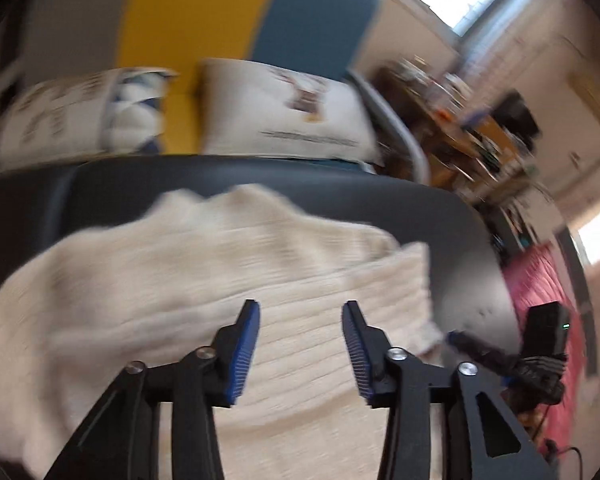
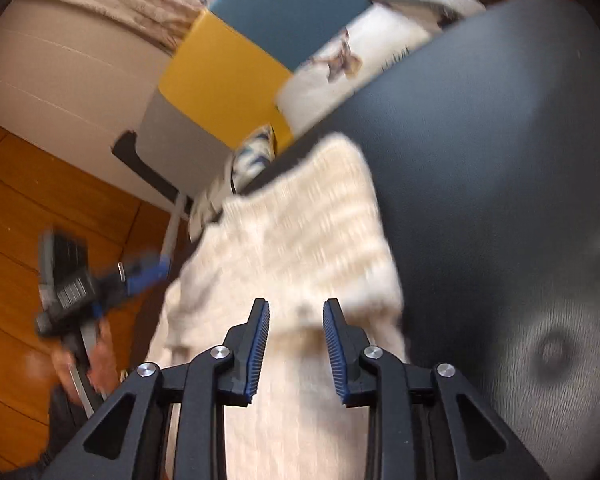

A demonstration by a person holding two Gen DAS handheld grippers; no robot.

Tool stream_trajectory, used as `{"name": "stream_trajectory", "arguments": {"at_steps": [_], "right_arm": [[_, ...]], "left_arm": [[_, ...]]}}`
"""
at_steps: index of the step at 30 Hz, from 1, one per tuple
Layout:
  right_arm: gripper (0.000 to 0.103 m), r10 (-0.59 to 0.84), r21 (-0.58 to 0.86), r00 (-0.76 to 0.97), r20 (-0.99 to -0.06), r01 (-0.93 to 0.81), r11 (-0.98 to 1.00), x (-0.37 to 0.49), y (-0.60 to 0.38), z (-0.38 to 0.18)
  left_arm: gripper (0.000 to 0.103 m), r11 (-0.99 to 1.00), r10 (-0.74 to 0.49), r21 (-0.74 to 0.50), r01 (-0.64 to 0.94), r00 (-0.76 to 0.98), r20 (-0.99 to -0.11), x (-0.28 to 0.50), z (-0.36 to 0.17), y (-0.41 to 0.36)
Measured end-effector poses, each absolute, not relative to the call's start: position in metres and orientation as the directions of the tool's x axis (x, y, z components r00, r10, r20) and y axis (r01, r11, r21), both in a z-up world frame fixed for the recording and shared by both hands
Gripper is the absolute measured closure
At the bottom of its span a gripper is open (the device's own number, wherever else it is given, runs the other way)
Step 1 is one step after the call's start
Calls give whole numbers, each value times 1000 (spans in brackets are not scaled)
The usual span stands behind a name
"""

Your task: Fold clothes

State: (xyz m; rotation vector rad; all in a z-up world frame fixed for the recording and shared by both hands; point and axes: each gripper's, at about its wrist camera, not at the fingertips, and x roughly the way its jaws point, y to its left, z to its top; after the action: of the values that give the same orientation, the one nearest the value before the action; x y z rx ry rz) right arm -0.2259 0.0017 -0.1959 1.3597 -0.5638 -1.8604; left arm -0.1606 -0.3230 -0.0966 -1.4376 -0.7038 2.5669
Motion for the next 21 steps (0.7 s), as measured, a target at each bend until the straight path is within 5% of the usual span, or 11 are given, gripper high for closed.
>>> {"name": "stream_trajectory", "arguments": {"at_steps": [4,13,21], "right_arm": [[73,-809,780,-115,-576,217,-587,-217,4,-215],[72,-830,834,-172,-530,74,-547,-233,6,-228],[76,-760,747,-235,-606,161,-645,-230,-12,-218]], "left_arm": [[51,-865,457,-502,-7,-424,-782,-231,-109,-276],[47,-828,558,-550,-108,-248,-792,-316,-135,-243],[47,-776,628,-600,-195,-148,-764,-338,-144,-224]]}}
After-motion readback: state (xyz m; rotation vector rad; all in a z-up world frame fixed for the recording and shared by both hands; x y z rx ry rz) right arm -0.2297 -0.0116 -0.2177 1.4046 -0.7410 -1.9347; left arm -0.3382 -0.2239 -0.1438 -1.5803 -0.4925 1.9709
